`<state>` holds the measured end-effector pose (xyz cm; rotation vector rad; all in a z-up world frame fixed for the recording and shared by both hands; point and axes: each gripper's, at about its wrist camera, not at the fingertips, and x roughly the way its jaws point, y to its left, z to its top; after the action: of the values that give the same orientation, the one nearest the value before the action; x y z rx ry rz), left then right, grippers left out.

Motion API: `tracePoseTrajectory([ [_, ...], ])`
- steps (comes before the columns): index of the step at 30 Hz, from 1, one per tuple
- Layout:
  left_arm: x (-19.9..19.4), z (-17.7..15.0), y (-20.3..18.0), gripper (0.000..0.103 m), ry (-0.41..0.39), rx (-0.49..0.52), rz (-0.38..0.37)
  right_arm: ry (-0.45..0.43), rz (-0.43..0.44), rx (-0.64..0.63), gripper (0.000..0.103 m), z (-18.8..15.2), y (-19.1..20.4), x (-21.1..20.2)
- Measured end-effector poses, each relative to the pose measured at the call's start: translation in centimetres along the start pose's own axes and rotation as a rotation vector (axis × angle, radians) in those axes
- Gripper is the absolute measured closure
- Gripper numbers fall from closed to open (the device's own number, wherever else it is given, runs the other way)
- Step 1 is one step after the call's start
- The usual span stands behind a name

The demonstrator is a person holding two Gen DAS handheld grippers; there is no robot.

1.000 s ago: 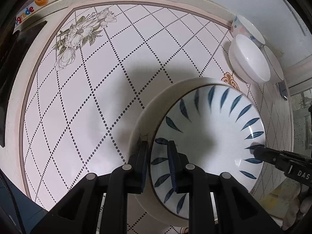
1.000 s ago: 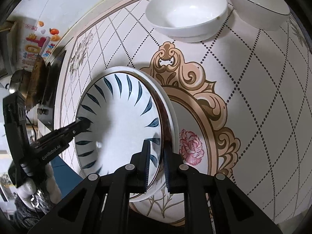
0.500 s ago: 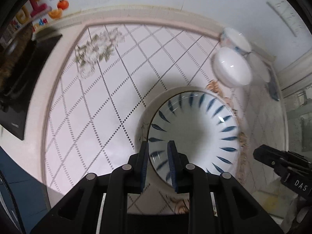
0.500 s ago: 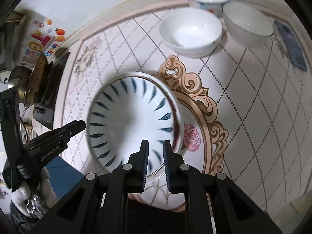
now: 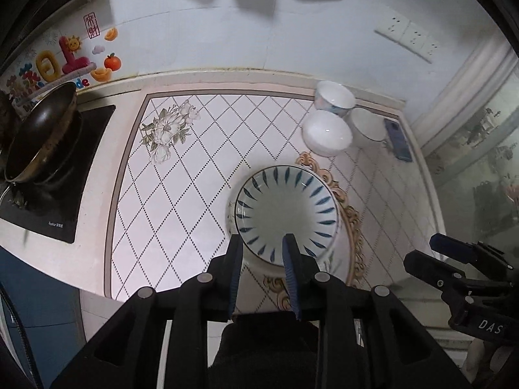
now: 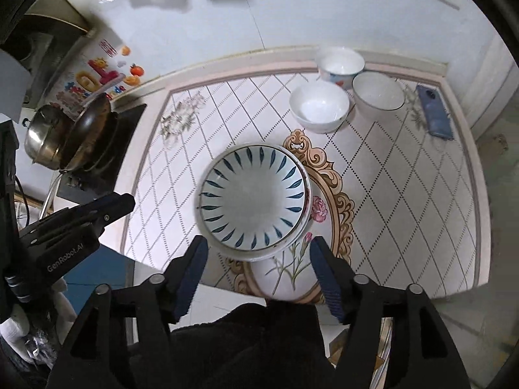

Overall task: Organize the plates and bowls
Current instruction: 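Move both grippers from the plate stack toward the white bowls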

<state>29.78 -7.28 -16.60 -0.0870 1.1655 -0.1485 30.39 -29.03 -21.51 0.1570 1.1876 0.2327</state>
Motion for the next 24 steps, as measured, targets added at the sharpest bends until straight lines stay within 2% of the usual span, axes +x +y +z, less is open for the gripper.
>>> tracePoseTrajectory([
  [5,-2.1,-1.4,-0.8,0.080,0.004,0.018,-0.035,-0.038,0.005,0.016,0.033,-1.8,1.0,-3.4],
  [11,-3.1,-2.0,-1.5,0.080,-0.011,0.045,-0.050,-0.044,-0.004,0.034,0.033,-3.1,0.9,-5.1],
  [15,-1.9,-1.2,-1.9,0.080,-0.005,0.033,-0.065,-0.042,0.024,0.058,0.024,-2.9,-0.2,-4.9],
  [20,1.9,2.6,-3.0,0.080,-0.038,0.019,-0.005,-0.059,0.066,0.121,0.023,-0.1,-3.8,-2.9],
  [24,6.6,6.9,-3.7,0.080,-0.033,-0.014,0.026,-0.094,0.065,0.168,0.023,4.4,-7.8,0.1],
])
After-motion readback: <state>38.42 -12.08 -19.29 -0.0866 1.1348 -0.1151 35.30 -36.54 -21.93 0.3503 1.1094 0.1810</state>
